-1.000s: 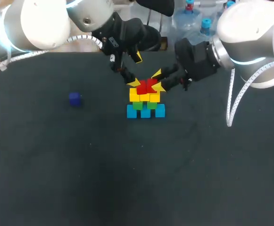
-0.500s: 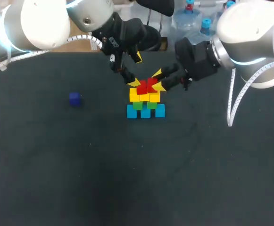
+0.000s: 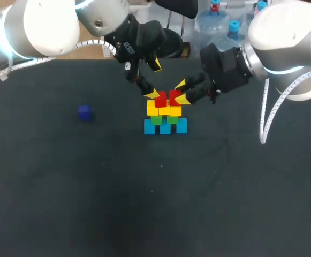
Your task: Place the blue cubes, place green cubes on the blue cubes, place the yellow cubes on the green cubes, then place the red cubes on the yellow cubes, and place purple cube on the red cubes.
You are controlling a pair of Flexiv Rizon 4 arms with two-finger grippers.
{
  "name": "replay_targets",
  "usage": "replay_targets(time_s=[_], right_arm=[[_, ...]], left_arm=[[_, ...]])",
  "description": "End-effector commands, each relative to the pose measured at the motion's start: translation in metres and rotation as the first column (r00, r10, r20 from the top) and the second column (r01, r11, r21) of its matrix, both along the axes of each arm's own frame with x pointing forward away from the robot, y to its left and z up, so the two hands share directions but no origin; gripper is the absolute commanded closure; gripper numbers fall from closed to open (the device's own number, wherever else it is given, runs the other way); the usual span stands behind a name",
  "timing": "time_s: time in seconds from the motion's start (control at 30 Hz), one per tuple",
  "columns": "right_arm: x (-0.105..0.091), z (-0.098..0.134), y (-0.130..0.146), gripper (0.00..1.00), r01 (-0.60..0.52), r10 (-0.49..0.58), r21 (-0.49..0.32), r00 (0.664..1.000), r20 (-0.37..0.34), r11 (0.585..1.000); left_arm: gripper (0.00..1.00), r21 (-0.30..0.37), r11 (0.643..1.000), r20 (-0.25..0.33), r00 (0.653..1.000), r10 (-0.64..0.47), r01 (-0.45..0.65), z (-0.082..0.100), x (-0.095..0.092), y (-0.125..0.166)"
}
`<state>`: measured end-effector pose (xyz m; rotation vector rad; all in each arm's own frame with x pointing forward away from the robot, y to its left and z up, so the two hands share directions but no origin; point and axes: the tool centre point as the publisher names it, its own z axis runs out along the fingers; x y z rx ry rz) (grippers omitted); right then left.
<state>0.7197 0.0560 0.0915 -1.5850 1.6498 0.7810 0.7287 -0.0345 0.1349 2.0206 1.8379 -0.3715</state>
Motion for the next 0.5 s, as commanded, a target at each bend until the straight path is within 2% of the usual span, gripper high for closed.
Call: replay_targets(time_s=[0.03,0.5], right_arm=[[0.0021,-0.0009,-0.0005,1.00,-0.004,0.004,0.005,1.000,-0.002,1.000],[0.0029,-0.0005,0.0055,1.00,-0.016,0.016,0.015,1.000,-0.002,1.000]], left_arm=[[0.00,-0.003,1.000,0.001,1.000,-0.003,0.003,-0.0004,0.0004,0.0010],[0.00,-0.003,1.000,0.001,1.000,-0.003,0.003,-0.0004,0.0004,0.0010]])
